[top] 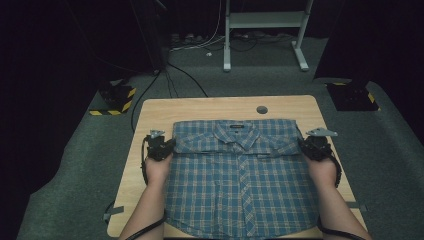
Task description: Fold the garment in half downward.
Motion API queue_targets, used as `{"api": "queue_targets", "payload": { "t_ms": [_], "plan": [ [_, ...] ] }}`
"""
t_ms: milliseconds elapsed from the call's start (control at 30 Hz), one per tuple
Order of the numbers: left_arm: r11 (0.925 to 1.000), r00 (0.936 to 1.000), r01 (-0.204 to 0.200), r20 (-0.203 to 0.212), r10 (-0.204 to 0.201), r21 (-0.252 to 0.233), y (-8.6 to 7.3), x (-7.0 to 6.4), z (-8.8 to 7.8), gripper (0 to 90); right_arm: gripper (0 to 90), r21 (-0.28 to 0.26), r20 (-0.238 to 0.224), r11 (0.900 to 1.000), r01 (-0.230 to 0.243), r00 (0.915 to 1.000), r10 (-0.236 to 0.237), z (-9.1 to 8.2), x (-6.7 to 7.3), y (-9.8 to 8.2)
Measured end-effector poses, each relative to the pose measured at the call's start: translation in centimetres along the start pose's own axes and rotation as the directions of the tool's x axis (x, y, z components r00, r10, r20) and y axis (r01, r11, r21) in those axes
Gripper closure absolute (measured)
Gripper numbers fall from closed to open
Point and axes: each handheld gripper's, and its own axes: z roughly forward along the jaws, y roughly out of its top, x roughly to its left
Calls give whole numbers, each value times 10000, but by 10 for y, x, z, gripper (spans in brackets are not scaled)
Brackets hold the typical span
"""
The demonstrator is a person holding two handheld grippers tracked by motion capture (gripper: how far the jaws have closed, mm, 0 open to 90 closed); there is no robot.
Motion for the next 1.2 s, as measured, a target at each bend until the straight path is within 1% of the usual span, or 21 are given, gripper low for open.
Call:
{"api": "queue_targets", "payload": {
  "t_ms": [100, 133, 167, 233, 267, 333, 367, 400, 467, 500, 600, 633, 667, 700, 767, 833, 900, 1000, 1067, 1167, 1200],
  "plan": [
    [9970, 9987, -401, 299, 422, -667, 19, -9, -25, 842, 837, -843, -171, 9962, 230, 9996, -245, -28, 1, 18],
    [9929, 9967, -663, 402, 705, -986, 24, -14, -38, 842, 838, -1075, -223, 9939, 265, 9993, -291, -35, 1, 21],
    [9902, 9948, -840, 482, 898, -1116, 24, -17, -49, 842, 837, -1379, -275, 9899, 335, 9989, -376, -48, 2, 23],
    [9866, 9921, -914, 726, 1018, -1350, 18, -19, -65, 841, 838, -1713, -376, 9842, 440, 9980, -512, -66, 3, 17],
    [9862, 9911, -965, 779, 1076, -1344, 8, -19, -74, 840, 838, -1732, -428, 9839, 440, 9977, -522, -71, 3, 13],
    [9897, 9910, -875, 908, 980, -1134, -15, -16, -81, 840, 837, -1670, -632, 9855, 284, 9972, -394, -81, 3, -8],
    [9910, 9915, -882, 866, 970, -1003, -25, -14, -82, 840, 838, -1413, -809, 9899, 117, 9964, -233, -83, 3, -31],
    [9931, 9920, -883, 836, 947, -776, -38, -12, -81, 840, 838, -1413, -809, 9899, 117, 9964, -233, -83, 3, -31],
    [9966, 9931, -807, 846, 817, -143, -67, -8, -77, 839, 837, -895, -954, 9960, 29, 9954, -114, -81, 7, -61],
    [9969, 9937, -774, 818, 763, 111, -78, -7, -75, 838, 837, -471, -941, 9989, 59, 9955, -103, -78, 12, -84],
    [9947, 9947, -832, 658, 792, 598, -100, -4, -70, 835, 837, -194, -883, 9998, 84, 9960, -101, -75, 14, -98],
    [9929, 9943, -929, 586, 886, 739, -105, -4, -68, 832, 836, -54, -852, 9999, 130, 9963, -134, -74, 16, -104],
    [9894, 9918, -1217, 477, 1182, 792, -110, -5, -66, 826, 835, 97, -846, 9998, 187, 9963, -178, -71, 17, -109],
    [9848, 9871, -1589, 329, 1569, 699, -111, -7, -66, 822, 833, 260, -842, 9994, 246, 9962, -223, -68, 18, -114],
    [9734, 9770, -2130, 80, 2131, 840, -109, -12, -64, 821, 834, 127, -817, 9998, 161, 9965, -150, -66, 18, -118],
    [9663, 9705, -2399, -27, 2412, 936, -107, -14, -62, 821, 834, 175, -777, 9997, 162, 9969, -148, -64, 18, -117],
    [9661, 9707, -2388, -44, 2403, 987, -104, -12, -58, 820, 833, 197, -691, 9993, 306, 9972, -292, -61, 19, -114],
    [9640, 9673, -2510, -155, 2533, 879, -100, -9, -51, 820, 833, 118, -714, 9998, 165, 9973, -156, -56, 17, -112],
    [9647, 9678, -2474, -247, 2505, 902, -95, -8, -46, 820, 833, 99, -633, 9998, 199, 9978, -192, -52, 17, -109],
    [9605, 9619, -2633, -519, 2686, 902, -90, -7, -38, 820, 833, 116, -549, 9996, 245, 9982, -238, -46, 18, -104],
    [9622, 9628, -2585, -582, 2638, 853, -89, -7, -36, 820, 833, 112, -517, 9996, 260, 9983, -254, -43, 18, -102]
  ]
}}
